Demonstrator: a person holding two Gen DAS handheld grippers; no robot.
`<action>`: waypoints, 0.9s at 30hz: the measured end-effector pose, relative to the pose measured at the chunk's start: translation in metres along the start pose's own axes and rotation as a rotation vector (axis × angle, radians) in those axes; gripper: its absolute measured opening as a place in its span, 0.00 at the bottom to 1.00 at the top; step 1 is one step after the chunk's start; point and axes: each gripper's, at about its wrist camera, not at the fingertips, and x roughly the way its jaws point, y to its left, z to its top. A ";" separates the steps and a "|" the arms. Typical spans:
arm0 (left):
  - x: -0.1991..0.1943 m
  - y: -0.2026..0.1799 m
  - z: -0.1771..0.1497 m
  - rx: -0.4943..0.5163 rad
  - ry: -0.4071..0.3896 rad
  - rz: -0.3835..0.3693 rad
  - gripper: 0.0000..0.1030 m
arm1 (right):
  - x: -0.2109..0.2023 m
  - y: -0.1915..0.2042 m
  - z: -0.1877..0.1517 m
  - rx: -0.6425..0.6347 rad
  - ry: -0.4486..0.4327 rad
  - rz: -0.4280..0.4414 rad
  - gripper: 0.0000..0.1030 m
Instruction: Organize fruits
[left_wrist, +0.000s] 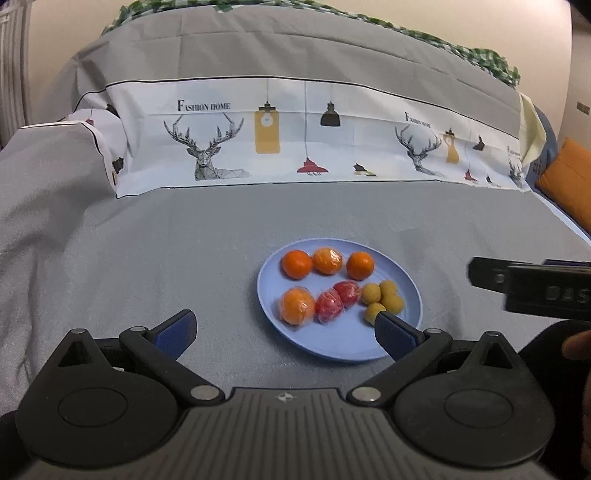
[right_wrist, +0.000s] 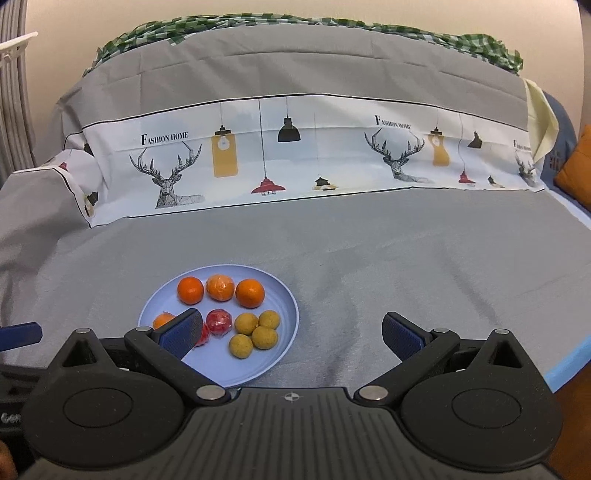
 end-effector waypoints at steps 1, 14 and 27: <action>0.000 0.002 0.001 -0.007 -0.003 0.002 1.00 | -0.002 0.000 0.003 0.005 0.002 0.003 0.99; 0.010 0.017 0.006 -0.086 0.033 0.011 1.00 | 0.004 0.021 0.005 -0.073 -0.009 0.015 0.99; 0.016 0.015 0.002 -0.049 0.086 0.048 1.00 | 0.033 0.010 -0.004 0.004 0.042 0.004 0.99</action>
